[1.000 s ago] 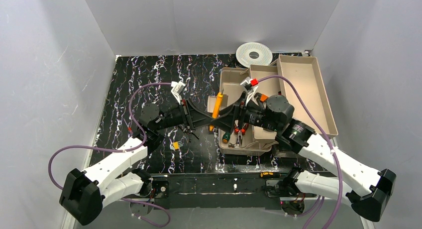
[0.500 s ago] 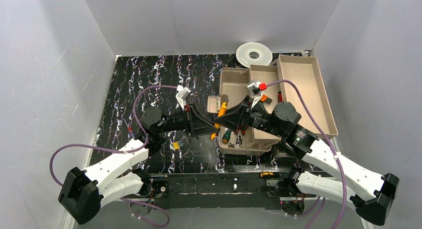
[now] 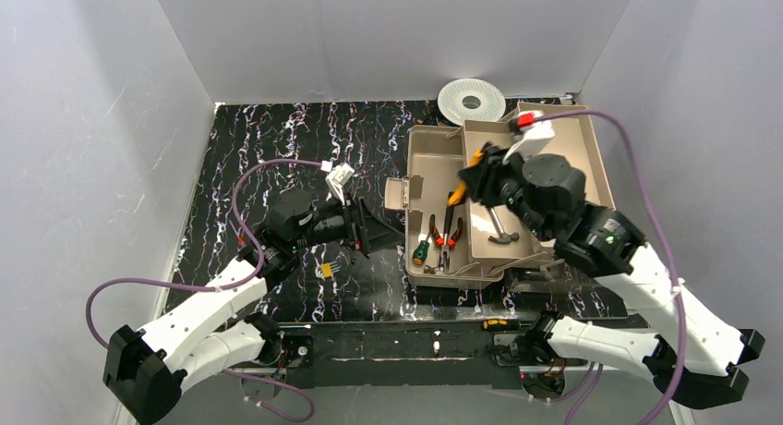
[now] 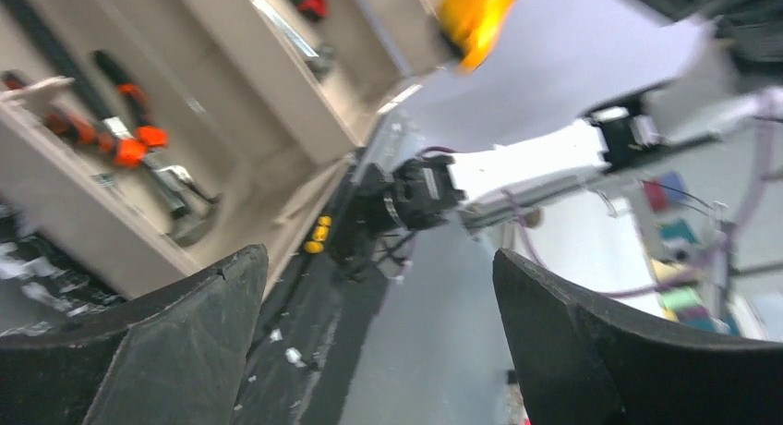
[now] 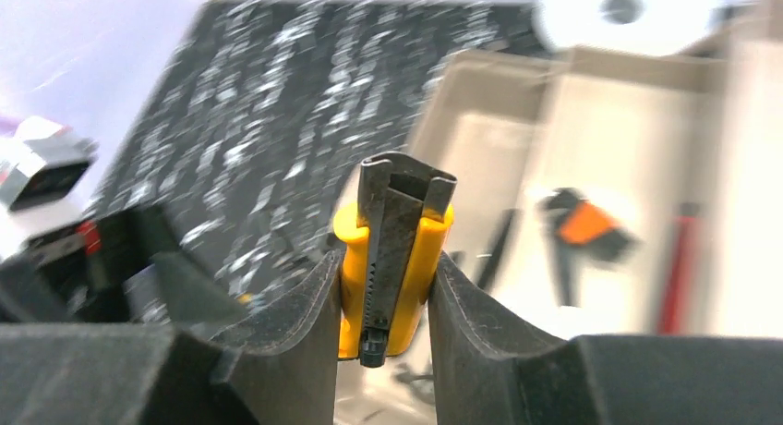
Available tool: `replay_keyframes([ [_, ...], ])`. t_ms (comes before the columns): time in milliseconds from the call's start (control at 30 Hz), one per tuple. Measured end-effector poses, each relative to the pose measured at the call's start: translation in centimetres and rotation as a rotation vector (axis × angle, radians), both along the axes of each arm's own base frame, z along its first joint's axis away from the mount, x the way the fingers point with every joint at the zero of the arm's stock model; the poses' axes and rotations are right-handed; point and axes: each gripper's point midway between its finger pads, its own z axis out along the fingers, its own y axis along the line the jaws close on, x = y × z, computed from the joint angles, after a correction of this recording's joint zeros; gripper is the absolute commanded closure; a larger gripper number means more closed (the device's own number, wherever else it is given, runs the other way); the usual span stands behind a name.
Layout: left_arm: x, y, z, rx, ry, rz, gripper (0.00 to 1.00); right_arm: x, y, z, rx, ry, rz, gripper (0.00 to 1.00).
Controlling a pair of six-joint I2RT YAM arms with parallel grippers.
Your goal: Pack the tool kit
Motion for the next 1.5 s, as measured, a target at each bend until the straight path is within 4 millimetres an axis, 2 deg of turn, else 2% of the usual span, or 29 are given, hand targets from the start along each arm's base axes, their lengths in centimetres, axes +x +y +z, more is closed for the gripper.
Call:
replay_keyframes([
  [133, 1.7, 0.6, -2.6, 0.123, 0.031, 0.096, 0.07, 1.5, -6.8, 2.7, -0.178, -0.045, -0.288, 0.99],
  [267, 2.7, 1.0, -7.2, 0.286, 0.123, 0.166, 0.06, 2.1, -12.3, 2.8, -0.387, -0.061, -0.515, 0.99],
  [367, 3.0, 1.3, -9.6, 0.389, 0.158, 0.208, 0.04, 3.1, -16.2, 2.2, -0.567, -0.048, -0.684, 0.99],
  [500, 3.7, 0.7, -10.9, 0.484, 0.152, 0.245, 0.04, 4.8, -20.9, 0.7, -0.735, 0.053, -0.848, 0.99],
  [600, 4.5, -0.3, -11.2, 0.532, 0.147, 0.266, 0.05, 5.2, -23.2, -0.1, -0.770, 0.118, -0.889, 0.99],
  [633, 4.8, -0.7, -11.4, 0.546, 0.147, 0.270, 0.06, 5.2, -23.6, -0.4, -0.773, 0.138, -0.885, 0.90],
  [733, 5.5, -1.6, -12.3, 0.593, 0.158, 0.276, 0.07, 5.7, -23.3, -1.2, -0.785, 0.187, -0.831, 0.61],
  [800, 5.8, -1.8, -13.1, 0.620, 0.166, 0.281, 0.08, 6.4, -22.5, -2.3, -0.805, 0.228, -0.784, 0.33],
  [867, 6.0, -1.9, -14.1, 0.647, 0.178, 0.285, 0.10, 7.1, -21.7, -4.0, -0.828, 0.281, -0.737, 0.24],
  [967, 6.1, -1.8, -15.6, 0.686, 0.203, 0.291, 0.22, 7.7, -20.7, -6.2, -0.852, 0.357, -0.666, 0.19],
  [1100, 6.3, -1.8, -16.9, 0.707, 0.231, 0.307, 0.48, 7.6, -19.7, -6.5, -0.795, 0.367, -0.616, 0.16],
  [1267, 6.7, -3.1, -16.2, 0.646, 0.230, 0.328, 1.00, 6.5, -18.6, -4.7, -0.659, 0.298, -0.561, 0.15],
  [1367, 7.0, -2.2, -16.4, 0.658, 0.239, 0.392, 1.00, 5.7, -17.2, -3.9, -0.556, 0.250, -0.492, 0.15],
  [1500, 7.3, -0.3, -16.5, 0.677, 0.221, 0.460, 1.00, 5.3, -14.9, -3.8, -0.462, 0.240, -0.381, 0.16],
])
